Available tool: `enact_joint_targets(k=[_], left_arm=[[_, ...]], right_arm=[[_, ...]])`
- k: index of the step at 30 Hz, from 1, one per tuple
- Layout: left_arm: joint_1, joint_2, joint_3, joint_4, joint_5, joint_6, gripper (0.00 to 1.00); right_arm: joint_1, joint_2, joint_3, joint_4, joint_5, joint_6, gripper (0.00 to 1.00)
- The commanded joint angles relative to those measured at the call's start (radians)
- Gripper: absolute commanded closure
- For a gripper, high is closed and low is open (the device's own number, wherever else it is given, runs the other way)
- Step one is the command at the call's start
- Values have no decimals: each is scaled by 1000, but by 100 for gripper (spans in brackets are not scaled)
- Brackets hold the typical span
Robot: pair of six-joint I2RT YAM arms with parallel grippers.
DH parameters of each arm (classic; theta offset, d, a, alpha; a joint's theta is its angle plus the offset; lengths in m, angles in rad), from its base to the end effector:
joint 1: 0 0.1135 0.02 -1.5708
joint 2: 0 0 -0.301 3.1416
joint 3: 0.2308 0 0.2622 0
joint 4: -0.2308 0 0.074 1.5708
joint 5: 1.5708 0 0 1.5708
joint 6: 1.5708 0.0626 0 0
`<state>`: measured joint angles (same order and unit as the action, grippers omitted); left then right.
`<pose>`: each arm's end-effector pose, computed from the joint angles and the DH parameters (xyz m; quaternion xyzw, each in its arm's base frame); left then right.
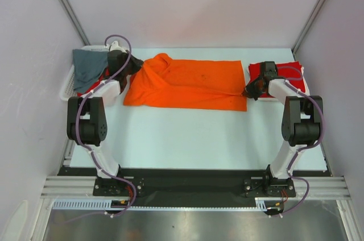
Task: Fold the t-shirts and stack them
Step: Fold the tshirt
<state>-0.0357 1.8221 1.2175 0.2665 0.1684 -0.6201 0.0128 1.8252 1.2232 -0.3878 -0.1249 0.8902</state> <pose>0.4663 -0.0272 0.2643 -0.1877 0.7926 -0.2505 0.5232 0.4147 0.0131 0.1959 0.3900 0.8733 0.1785 0.2311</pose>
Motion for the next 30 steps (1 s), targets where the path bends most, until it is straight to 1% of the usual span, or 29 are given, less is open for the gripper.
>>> enact_joint_targets(k=[1,4,5,10,12,13,14,16,17,18,19,20,21,23,24,26,28,30], left_arm=[[-13,23,63,16,6,25,99],[-15,45,82,10,5,28,99],[-16,49,91,8,2,26,99],[-20,95,122,0,5,28,99],[-21,117,132,0,5,29,99],[-23,126,135,-1,3,28,99],[-23,137,142,-1,2,29,99],[-24,152,151,-6,3,31,98],[-26,167,160,-10,8,31,94],[-27,172,166,-10,8,33,91],[-27,174,172,-12,5,33,88],[-29,177,175,-19,2,34,84],[-32,178,178,-23,5,40,76],[-35,169,181,-38,2,45,66],[-38,160,180,-42,2,49,59],[-47,123,175,-72,-20,57,52],[-55,68,148,-90,-43,65,50],[-76,16,99,-99,-73,85,43]], right_arm=[[1,14,47,6,53,9,100],[3,29,56,6,64,4,97],[4,34,59,7,65,3,94],[13,37,56,27,59,3,92],[21,29,56,27,77,3,88],[30,26,58,26,86,1,85],[35,19,61,21,105,-2,74],[44,11,65,15,123,-11,62],[49,-3,64,17,125,-20,56],[53,-10,64,14,125,-20,52],[55,-18,64,12,160,-26,51],[59,-26,62,12,166,-34,50],[61,-47,62,4,178,-39,50],[67,-79,36,16,215,-53,50],[72,-119,21,24,228,-56,50],[85,-180,-25,52,258,-82,50],[99,-223,-60,85,275,-111,51],[119,-275,-129,119,303,-116,52]])
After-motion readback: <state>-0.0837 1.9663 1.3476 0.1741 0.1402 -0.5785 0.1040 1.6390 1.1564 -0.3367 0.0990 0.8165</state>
